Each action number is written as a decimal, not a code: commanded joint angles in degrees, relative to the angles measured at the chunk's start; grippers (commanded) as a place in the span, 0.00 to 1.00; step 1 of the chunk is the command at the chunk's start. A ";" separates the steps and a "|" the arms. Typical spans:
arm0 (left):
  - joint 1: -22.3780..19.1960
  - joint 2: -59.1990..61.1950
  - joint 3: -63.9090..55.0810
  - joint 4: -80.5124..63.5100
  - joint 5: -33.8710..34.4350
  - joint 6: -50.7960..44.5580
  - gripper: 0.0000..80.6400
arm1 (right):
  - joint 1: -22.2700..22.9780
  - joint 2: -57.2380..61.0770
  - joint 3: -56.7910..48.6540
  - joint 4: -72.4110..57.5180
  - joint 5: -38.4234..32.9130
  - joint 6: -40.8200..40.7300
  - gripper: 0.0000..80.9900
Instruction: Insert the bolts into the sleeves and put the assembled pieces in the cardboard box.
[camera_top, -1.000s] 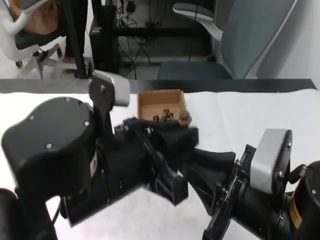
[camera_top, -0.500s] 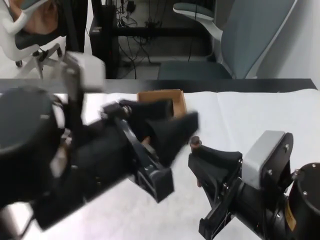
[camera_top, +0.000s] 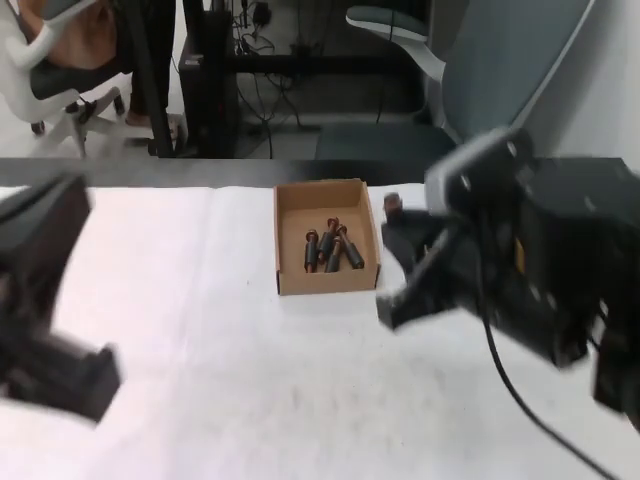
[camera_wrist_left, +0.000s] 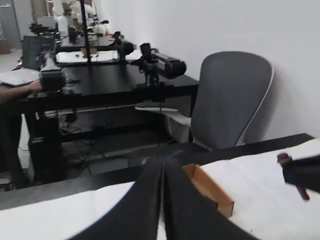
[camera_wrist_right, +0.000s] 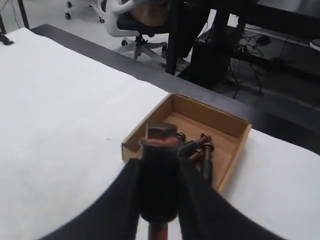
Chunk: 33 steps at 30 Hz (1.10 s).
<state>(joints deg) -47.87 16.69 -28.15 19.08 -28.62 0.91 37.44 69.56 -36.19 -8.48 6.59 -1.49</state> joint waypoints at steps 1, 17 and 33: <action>-0.02 -2.52 -0.08 7.36 -1.89 0.43 0.02 | -3.20 6.98 -5.79 0.29 -3.03 -0.76 0.01; -0.02 -3.52 -0.08 10.65 -1.51 0.44 0.02 | -10.02 42.65 -44.29 17.57 -9.10 -3.72 0.01; -0.02 -3.40 4.94 14.60 -1.65 -7.35 0.02 | -10.29 35.94 -46.66 22.96 -13.31 3.01 0.63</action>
<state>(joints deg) -47.87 13.62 -23.99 34.31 -28.81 -2.40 27.38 111.13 -82.00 13.03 -6.08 0.93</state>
